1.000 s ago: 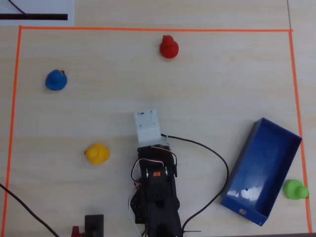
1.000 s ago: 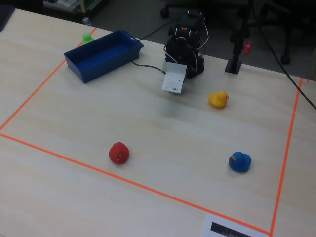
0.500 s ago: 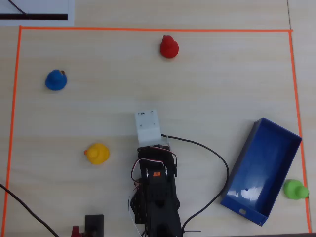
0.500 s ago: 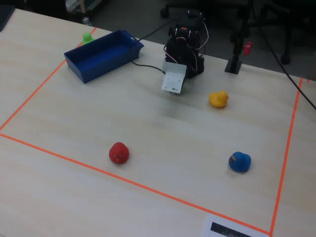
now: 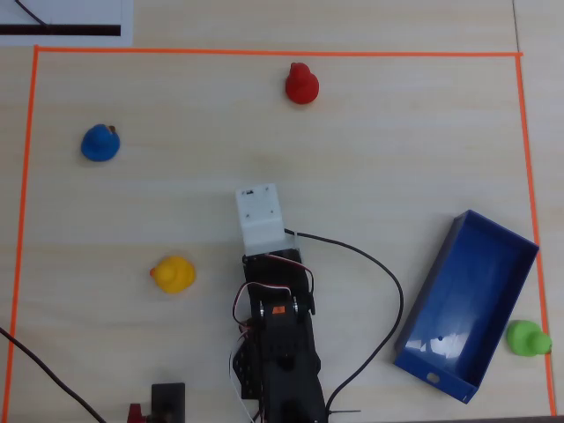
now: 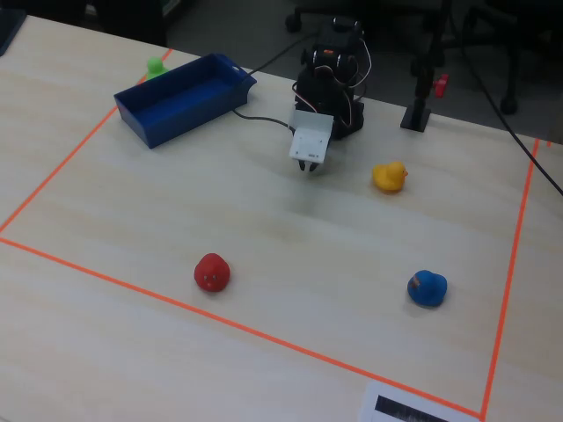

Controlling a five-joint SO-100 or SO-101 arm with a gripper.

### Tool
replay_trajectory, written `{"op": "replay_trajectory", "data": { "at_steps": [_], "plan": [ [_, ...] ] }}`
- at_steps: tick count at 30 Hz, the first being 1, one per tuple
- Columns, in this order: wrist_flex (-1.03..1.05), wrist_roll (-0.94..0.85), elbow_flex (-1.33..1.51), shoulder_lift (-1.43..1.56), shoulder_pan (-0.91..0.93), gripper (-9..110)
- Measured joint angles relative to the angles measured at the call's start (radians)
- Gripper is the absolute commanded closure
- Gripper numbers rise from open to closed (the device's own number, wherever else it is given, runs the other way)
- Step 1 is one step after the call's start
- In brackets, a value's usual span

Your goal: Grasp red duck and put it into box.

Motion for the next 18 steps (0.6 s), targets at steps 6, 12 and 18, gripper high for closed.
{"op": "replay_trajectory", "data": {
  "at_steps": [6,12,18],
  "plan": [
    [-0.264,0.003,-0.107,-0.213,0.023,101],
    [-0.485,0.054,-0.347,-0.551,0.028,101],
    [-0.902,0.161,-0.603,-0.928,0.066,101]
  ]
}}
